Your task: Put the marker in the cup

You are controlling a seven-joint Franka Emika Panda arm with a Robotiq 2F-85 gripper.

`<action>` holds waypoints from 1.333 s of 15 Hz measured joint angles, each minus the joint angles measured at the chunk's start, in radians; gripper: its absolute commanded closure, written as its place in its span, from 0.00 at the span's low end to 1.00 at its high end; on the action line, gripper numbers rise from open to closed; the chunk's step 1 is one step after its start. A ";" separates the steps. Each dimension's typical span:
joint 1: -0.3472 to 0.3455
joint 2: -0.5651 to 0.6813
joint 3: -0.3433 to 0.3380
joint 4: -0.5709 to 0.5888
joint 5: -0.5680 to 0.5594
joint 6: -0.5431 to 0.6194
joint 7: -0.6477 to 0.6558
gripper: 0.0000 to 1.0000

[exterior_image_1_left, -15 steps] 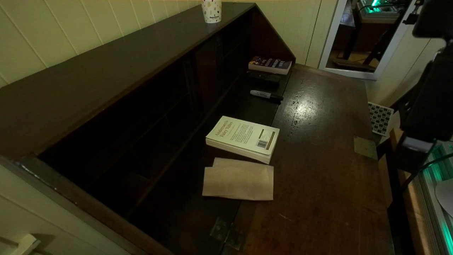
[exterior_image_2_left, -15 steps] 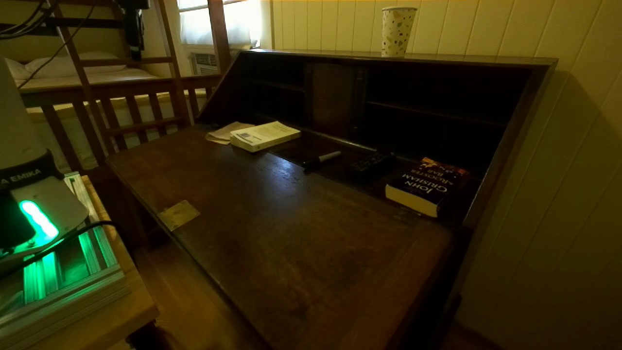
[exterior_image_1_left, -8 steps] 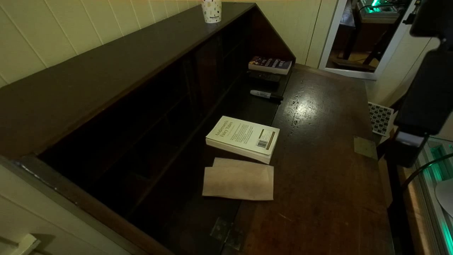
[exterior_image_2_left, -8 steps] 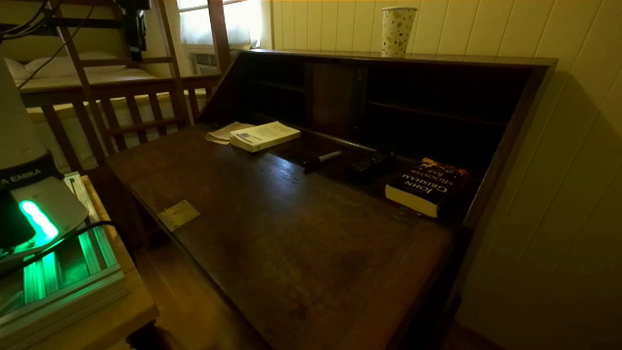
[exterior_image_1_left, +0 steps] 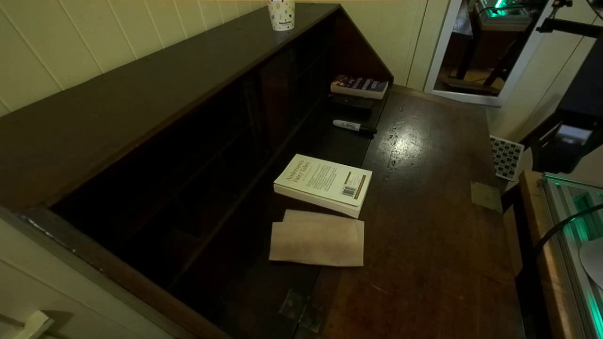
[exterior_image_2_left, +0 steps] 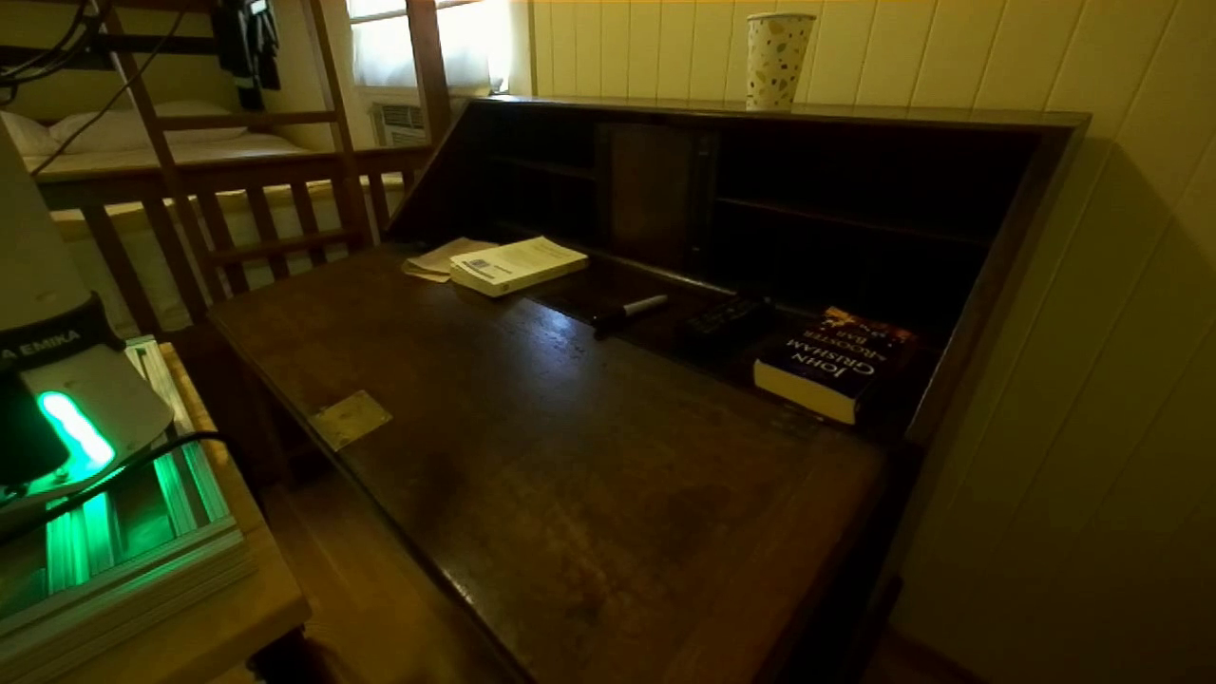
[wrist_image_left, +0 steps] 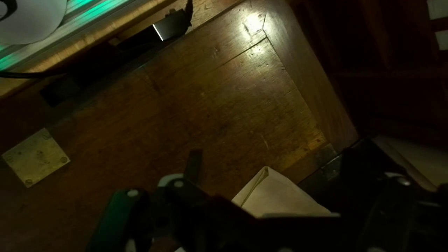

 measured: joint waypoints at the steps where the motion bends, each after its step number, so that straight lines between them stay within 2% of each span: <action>1: 0.000 0.003 0.003 0.000 0.000 0.000 0.000 0.00; 9: 0.000 0.013 0.005 0.000 0.000 0.000 0.000 0.00; 12: 0.002 0.013 0.014 0.001 -0.007 0.000 -0.038 0.00; 20: -0.062 0.018 -0.060 0.001 -0.230 0.064 -0.290 0.00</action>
